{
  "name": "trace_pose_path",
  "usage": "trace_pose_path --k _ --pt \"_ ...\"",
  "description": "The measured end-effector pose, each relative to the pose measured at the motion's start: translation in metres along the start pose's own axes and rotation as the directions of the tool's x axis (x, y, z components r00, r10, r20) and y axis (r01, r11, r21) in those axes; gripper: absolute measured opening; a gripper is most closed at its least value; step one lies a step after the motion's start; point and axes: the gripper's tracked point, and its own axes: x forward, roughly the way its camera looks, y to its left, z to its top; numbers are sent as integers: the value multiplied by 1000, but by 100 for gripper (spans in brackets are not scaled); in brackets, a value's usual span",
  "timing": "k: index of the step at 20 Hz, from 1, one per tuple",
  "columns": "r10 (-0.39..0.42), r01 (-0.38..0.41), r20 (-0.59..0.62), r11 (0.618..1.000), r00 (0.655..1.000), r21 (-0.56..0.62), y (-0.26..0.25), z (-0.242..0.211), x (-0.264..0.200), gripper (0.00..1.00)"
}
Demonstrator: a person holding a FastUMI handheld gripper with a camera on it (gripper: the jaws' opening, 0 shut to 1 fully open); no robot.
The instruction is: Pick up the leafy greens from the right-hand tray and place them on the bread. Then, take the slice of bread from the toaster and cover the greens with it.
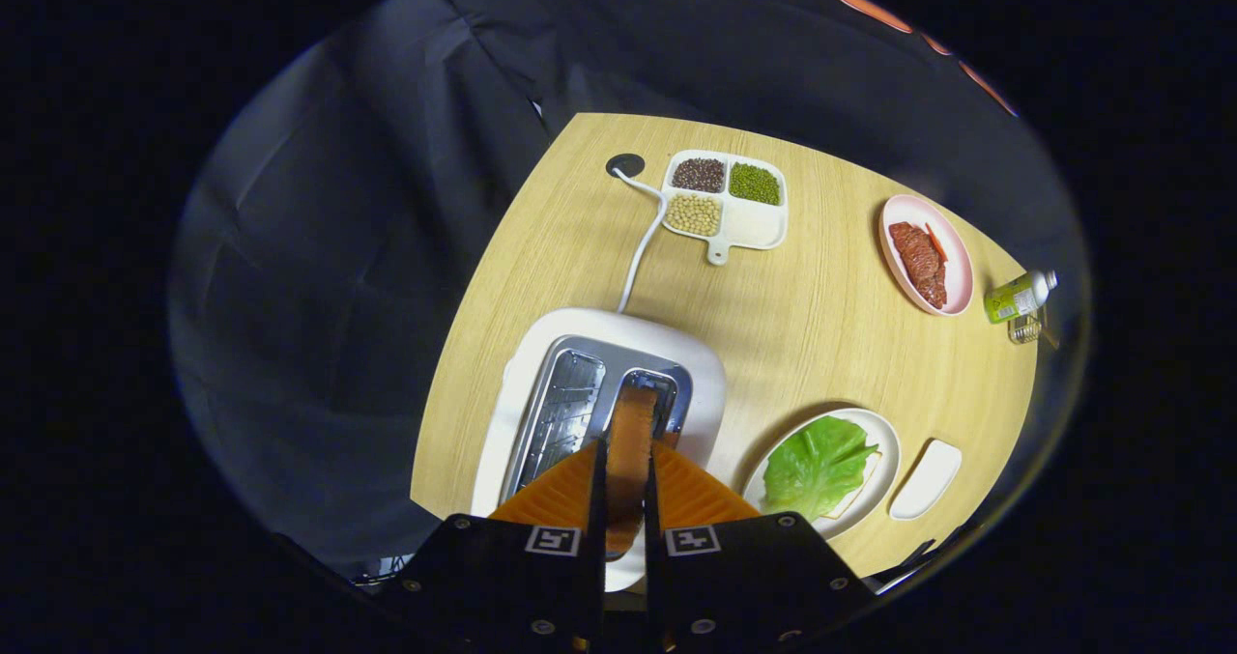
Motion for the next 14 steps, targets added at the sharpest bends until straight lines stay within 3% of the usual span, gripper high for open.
trace_pose_path --k 5,14 --pt "62 -63 38 997 997 42 -7 3 -12 9" --pt "235 -244 151 969 960 40 -13 7 -73 9"
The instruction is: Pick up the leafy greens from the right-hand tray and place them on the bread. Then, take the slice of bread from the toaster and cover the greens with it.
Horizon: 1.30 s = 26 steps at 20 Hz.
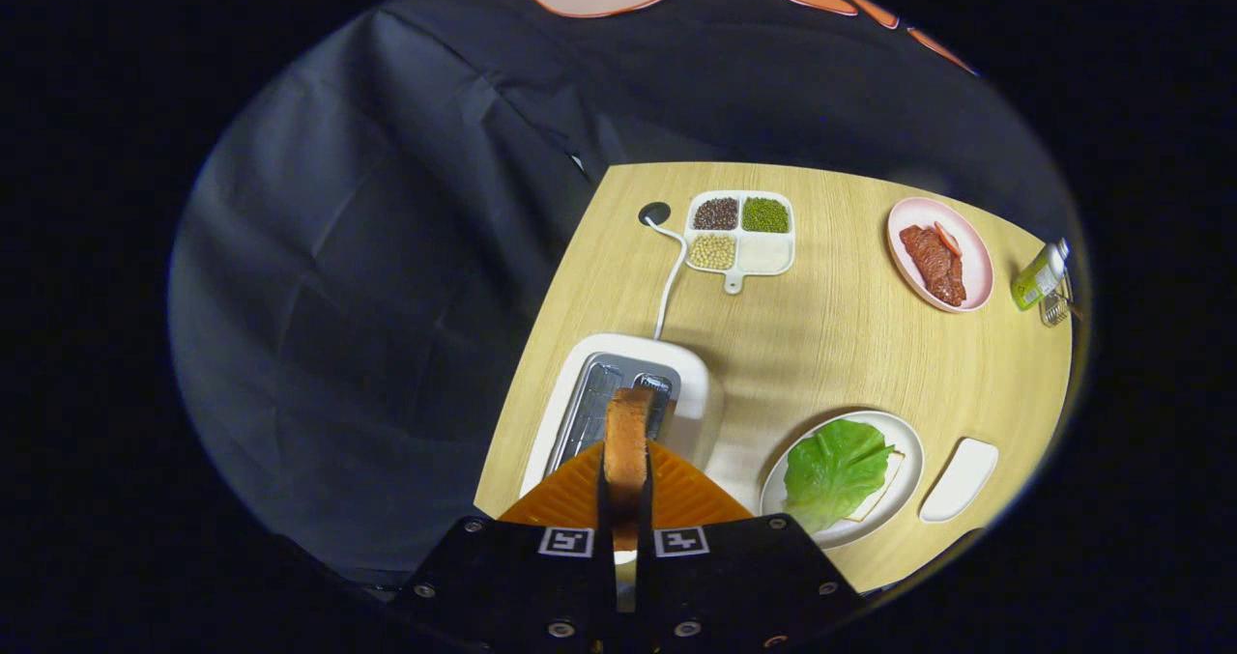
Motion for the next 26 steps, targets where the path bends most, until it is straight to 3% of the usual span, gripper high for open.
trace_pose_path --k 5,11,18,26 --pt "67 -69 84 997 994 19 -15 9 -36 9" --pt "66 -76 112 993 992 90 -73 -5 -56 8" --pt "62 -82 108 979 992 189 -139 -42 -55 8" --pt "68 -85 98 978 993 190 -190 -81 -22 8"
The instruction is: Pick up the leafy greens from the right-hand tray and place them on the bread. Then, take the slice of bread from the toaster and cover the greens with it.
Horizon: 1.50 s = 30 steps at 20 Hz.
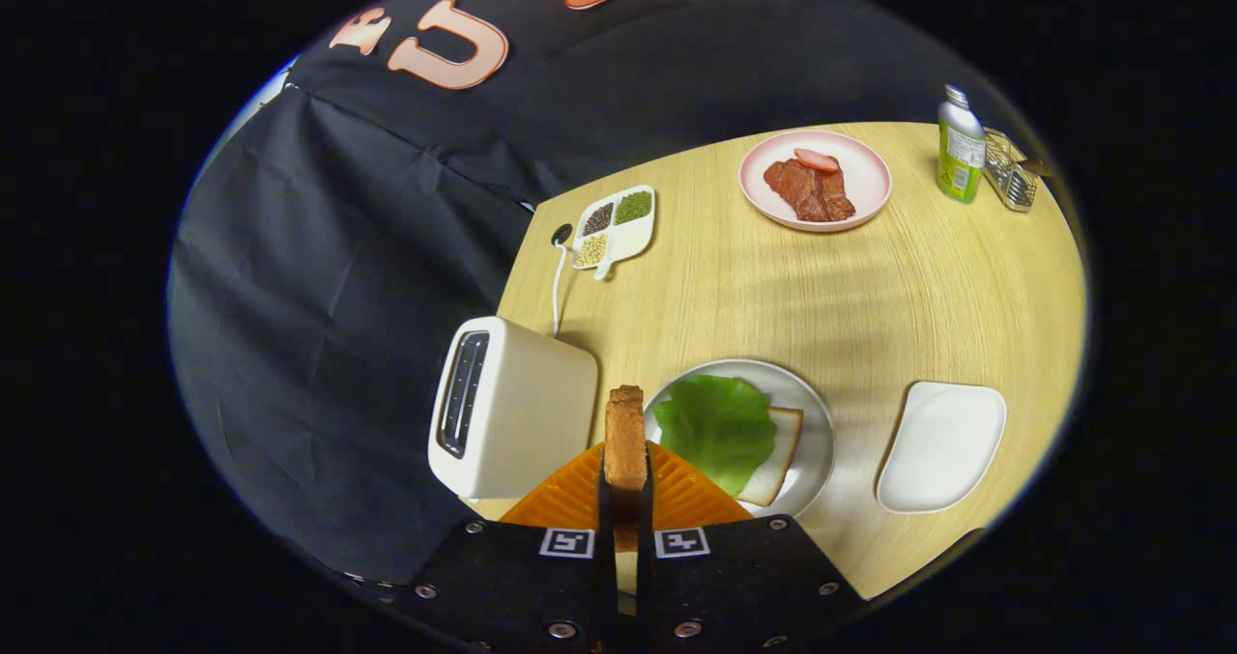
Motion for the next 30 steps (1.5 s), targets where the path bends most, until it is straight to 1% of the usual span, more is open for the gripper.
trace_pose_path --k 3,4,6,10,12,14,15,16,17,18,19,20,21,23,26,27,30 --pt "12 -12 -31 1000 999 7 -19 -18 21 8" --pt "37 -37 -32 999 999 14 -20 -21 26 9" --pt "54 -54 -37 998 998 21 -25 -27 34 9" --pt "13 -13 -29 1000 999 -7 -47 -30 45 9" --pt "-36 35 -24 999 999 -23 -62 -28 48 10" --pt "-95 94 -14 994 995 -54 -78 -29 49 20" --pt "-119 118 -9 990 993 -71 -84 -29 49 30" --pt "-145 144 2 986 989 -89 -89 -28 48 32" --pt "-174 175 15 978 985 -111 -95 -27 47 41" --pt "-199 202 33 971 979 -131 -99 -25 45 44" --pt "-218 224 54 964 974 -147 -103 -22 43 53" --pt "-225 234 75 960 971 -153 -104 -18 40 58" --pt "-227 239 95 959 969 -153 -103 -15 37 66" --pt "-220 244 155 957 963 -157 -98 -3 26 76" --pt "-229 278 254 944 940 -177 -96 24 -1 84" --pt "-234 296 294 937 927 -187 -95 35 -12 88" --pt "-222 337 429 917 875 -212 -81 71 -57 93"
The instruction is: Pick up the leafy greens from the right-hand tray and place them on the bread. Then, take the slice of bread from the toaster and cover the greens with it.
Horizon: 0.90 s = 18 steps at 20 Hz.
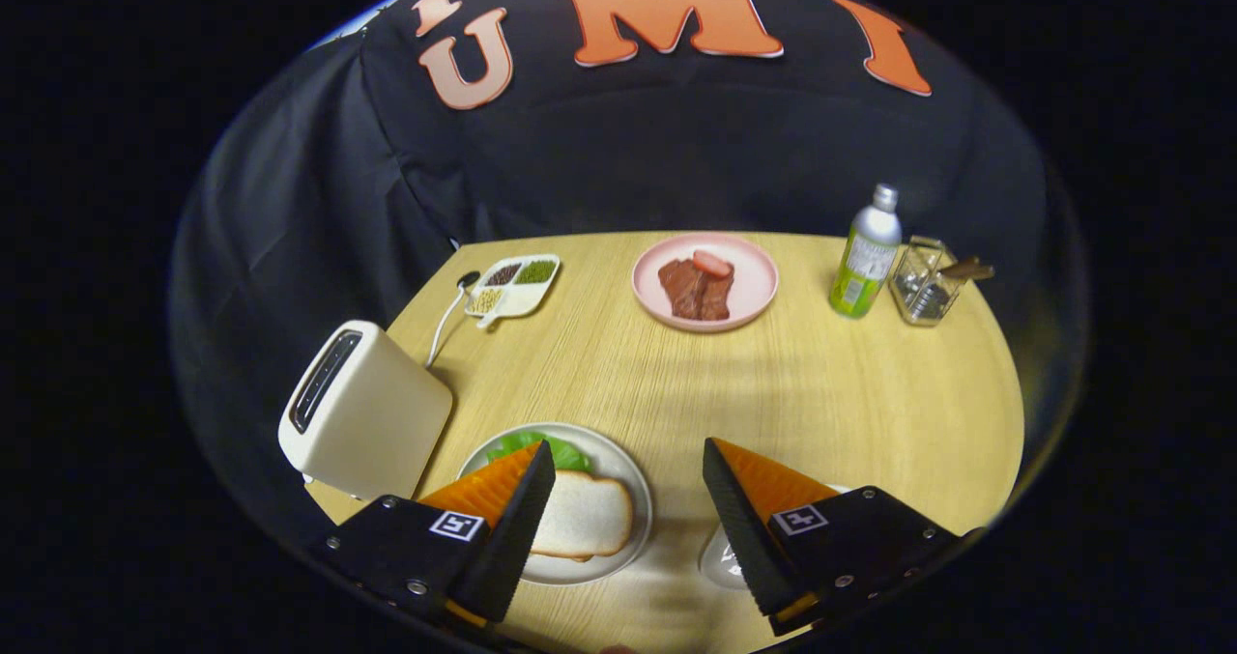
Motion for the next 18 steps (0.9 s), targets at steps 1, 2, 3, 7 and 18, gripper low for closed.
trace_pose_path --k 1,2,3,7,18 --pt "-6 6 57 1000 998 -12 -1 19 -12 95" --pt "-11 15 116 1000 993 -26 -2 40 -25 95" --pt "-21 29 173 999 985 -40 -3 59 -38 96" --pt "-37 79 401 993 915 -88 -1 136 -100 97" --pt "-98 227 706 970 702 -92 -5 240 -216 98"
